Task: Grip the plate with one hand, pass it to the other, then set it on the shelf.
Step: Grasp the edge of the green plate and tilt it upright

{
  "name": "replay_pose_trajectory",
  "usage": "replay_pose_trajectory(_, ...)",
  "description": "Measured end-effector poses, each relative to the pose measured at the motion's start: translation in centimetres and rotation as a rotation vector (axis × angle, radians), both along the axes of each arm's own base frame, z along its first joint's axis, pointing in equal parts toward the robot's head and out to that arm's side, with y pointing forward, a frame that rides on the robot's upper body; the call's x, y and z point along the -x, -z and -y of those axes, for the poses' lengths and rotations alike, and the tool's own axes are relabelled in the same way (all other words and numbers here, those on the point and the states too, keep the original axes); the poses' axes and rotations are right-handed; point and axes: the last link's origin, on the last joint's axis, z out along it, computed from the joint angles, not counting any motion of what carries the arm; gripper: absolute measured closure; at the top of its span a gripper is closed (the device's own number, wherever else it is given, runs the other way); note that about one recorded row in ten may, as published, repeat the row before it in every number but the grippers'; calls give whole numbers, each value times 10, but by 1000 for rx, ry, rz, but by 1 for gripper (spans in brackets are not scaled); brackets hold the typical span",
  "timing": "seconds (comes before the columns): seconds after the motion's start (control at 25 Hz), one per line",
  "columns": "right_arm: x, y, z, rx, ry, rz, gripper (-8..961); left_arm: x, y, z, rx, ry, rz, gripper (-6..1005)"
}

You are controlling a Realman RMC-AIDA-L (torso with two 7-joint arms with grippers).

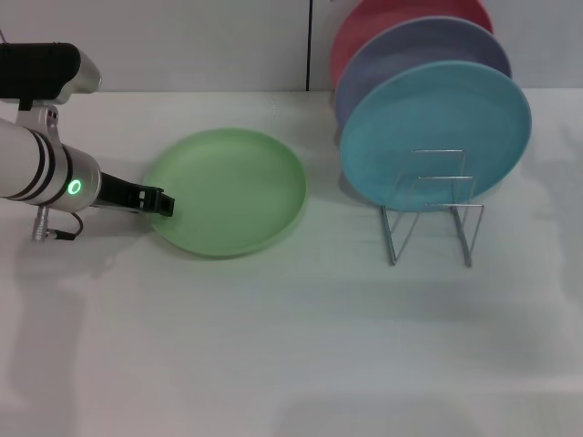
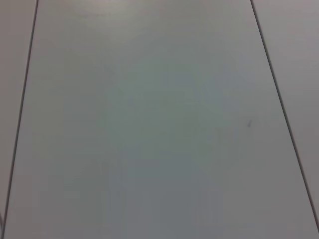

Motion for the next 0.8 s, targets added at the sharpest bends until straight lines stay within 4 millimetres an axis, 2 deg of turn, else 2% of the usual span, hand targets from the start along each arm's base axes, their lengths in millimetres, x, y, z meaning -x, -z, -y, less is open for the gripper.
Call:
replay_pose_trajectory(0.24, 1, 0, 0, -1, -4, -2, 431, 0, 0, 0, 1, 0, 0, 505)
replay_pose_trajectory(0.44, 2, 2, 0, 7, -11, 4, 431, 0, 0, 0, 1, 0, 0, 707)
replay_pose_trajectory(0.8, 3, 2, 0, 7, -14, 4, 430, 0, -2, -1, 3, 10, -25, 776)
